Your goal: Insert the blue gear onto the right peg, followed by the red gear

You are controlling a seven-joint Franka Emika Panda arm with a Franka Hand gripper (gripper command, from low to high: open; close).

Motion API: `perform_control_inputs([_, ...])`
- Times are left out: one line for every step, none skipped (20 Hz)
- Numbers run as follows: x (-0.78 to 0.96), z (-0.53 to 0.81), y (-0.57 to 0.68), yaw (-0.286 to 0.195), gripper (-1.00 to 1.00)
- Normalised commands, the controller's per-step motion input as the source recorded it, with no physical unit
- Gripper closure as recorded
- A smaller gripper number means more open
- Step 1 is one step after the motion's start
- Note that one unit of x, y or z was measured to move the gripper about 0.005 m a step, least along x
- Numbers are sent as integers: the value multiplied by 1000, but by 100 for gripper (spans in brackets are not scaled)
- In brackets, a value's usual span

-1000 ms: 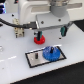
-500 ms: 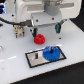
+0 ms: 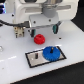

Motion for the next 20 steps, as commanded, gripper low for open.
perform_control_inputs([3,-16,-175,0,-100])
perform_control_inputs([-299,-245,-76,0,-100])
perform_control_inputs([-68,-62,-110,0,-100])
perform_control_inputs([-12,-81,-103,0,-100])
perform_control_inputs([-122,-152,-23,0,-100])
perform_control_inputs([-118,-129,-78,0,-100])
perform_control_inputs([-66,-113,-54,0,-100])
perform_control_inputs([-66,-177,-89,0,-100])
perform_control_inputs([-75,-137,-54,0,-100])
perform_control_inputs([-74,-171,-83,0,-100])
perform_control_inputs([-111,-118,-87,0,-100])
perform_control_inputs([-79,-88,-84,0,-100])
perform_control_inputs([-34,-132,-89,0,-100])
perform_control_inputs([-68,-140,-74,0,-100])
perform_control_inputs([-142,-149,-108,0,-100])
perform_control_inputs([-198,-236,2,0,-100])
perform_control_inputs([-45,-113,-100,0,-100])
perform_control_inputs([-144,-196,-110,0,-100])
perform_control_inputs([-32,-188,-50,0,-100])
perform_control_inputs([0,-6,0,0,-100])
